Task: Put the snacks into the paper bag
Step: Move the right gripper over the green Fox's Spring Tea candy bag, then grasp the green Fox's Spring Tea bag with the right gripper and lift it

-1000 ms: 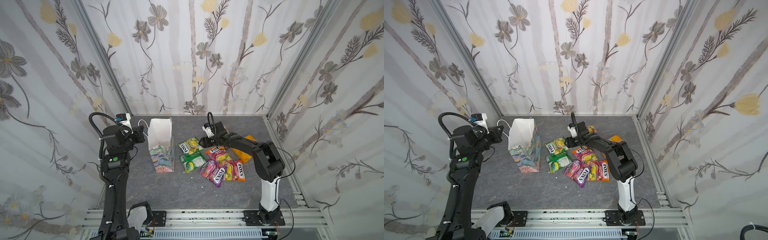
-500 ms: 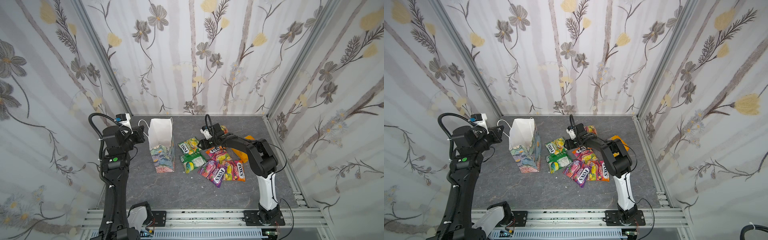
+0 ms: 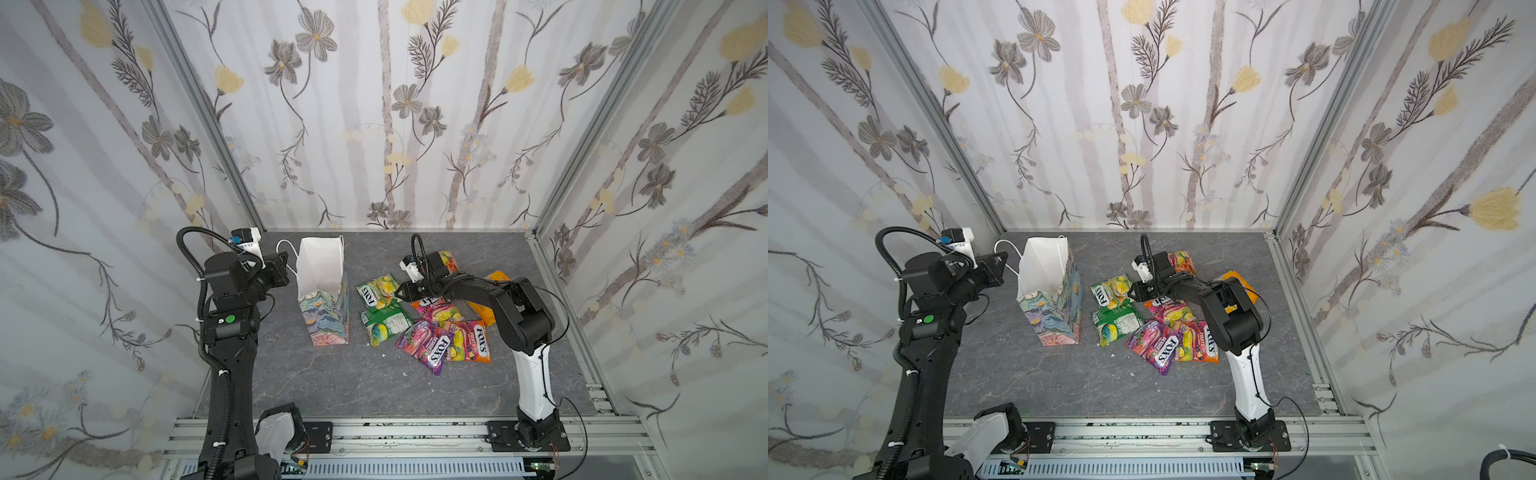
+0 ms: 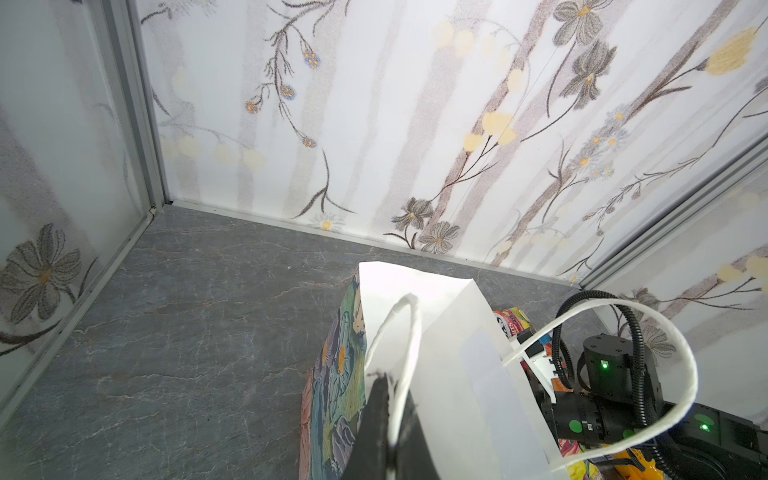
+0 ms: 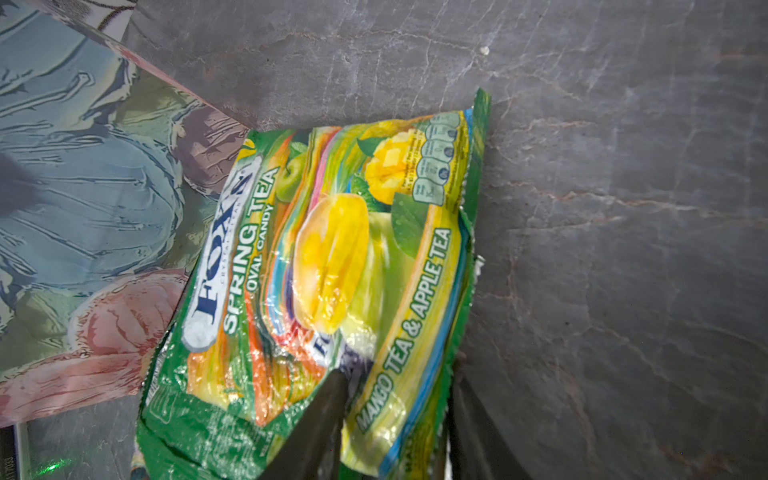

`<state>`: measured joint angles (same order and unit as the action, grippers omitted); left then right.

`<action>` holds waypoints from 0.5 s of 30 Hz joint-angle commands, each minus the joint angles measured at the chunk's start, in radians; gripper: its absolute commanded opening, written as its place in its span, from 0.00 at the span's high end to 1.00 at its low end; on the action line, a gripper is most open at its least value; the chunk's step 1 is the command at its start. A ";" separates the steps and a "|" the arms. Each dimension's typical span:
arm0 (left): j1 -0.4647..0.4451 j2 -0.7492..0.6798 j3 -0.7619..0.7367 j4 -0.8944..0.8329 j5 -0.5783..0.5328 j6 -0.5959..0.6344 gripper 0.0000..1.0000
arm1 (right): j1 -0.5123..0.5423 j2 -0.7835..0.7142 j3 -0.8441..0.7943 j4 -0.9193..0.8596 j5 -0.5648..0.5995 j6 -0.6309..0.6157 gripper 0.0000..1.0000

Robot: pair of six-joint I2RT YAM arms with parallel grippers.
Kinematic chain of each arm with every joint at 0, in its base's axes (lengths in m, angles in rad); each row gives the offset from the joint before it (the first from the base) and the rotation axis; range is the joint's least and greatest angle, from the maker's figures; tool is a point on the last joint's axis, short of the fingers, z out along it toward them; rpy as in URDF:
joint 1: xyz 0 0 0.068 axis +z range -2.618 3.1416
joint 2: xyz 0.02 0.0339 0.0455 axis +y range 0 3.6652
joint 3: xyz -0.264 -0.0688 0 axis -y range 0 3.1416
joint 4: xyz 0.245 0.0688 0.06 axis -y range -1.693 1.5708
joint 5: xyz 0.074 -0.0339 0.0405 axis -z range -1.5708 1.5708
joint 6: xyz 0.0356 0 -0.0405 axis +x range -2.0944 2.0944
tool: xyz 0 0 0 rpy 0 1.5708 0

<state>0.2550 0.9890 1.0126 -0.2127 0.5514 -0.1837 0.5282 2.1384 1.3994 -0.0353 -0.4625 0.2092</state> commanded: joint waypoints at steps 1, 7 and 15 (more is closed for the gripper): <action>0.000 0.000 -0.005 0.042 0.018 -0.002 1.00 | 0.000 -0.022 -0.009 0.049 -0.030 0.023 0.77; 0.000 0.003 -0.009 0.057 0.037 -0.016 1.00 | 0.000 -0.069 -0.025 0.061 -0.014 0.031 1.00; -0.001 0.005 -0.015 0.076 0.067 -0.033 1.00 | 0.001 -0.188 -0.065 0.099 -0.004 0.048 1.00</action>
<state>0.2550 0.9947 1.0016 -0.1841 0.5922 -0.2031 0.5282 1.9862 1.3422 -0.0010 -0.4660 0.2455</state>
